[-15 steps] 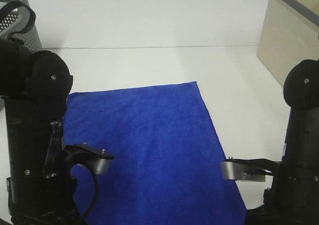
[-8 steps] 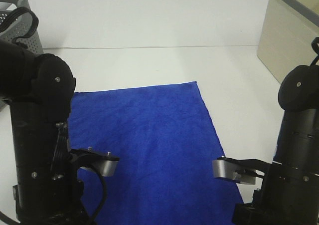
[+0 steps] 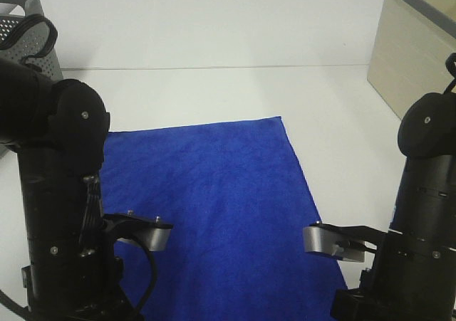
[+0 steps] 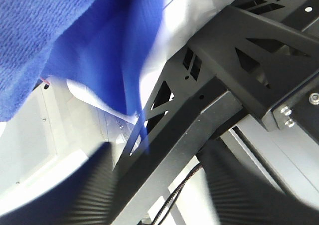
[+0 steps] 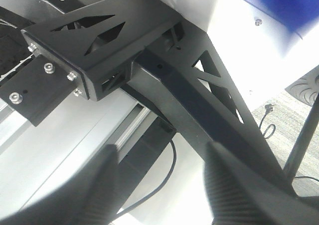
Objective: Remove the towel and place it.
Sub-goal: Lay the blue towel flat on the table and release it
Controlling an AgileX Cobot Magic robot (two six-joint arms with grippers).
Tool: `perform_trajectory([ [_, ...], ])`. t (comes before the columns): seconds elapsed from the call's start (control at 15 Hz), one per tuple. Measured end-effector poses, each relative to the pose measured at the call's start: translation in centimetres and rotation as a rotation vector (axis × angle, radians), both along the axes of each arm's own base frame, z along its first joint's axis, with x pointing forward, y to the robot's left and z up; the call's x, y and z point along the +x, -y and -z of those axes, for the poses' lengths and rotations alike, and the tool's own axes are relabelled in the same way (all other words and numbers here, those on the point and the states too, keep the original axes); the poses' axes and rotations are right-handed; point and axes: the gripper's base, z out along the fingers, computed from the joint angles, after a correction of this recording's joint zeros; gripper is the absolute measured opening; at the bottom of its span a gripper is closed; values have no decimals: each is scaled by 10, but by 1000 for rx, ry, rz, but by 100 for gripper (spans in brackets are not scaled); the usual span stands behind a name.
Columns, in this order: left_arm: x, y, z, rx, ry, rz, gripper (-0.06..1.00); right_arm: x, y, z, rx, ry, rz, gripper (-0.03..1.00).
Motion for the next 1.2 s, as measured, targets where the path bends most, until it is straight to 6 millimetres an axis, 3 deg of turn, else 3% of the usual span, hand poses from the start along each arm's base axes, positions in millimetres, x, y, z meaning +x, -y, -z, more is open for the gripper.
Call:
perform_trajectory([
  [0.13,0,0,0,11,-3,-15,70,0,0,0,-1,1,1,60],
  [0.53,0,0,-2,14,-9,-14,71,0,0,0,-7,-10,6,61],
  [0.87,29,9,-19,2,133,50,71,0,0,-1,-11,-7,3,61],
  [1.07,51,7,-31,1,210,17,71,19,-5,-8,-15,63,-9,61],
  [1.2,70,0,-41,3,267,-23,71,46,-14,-22,7,178,-30,61],
])
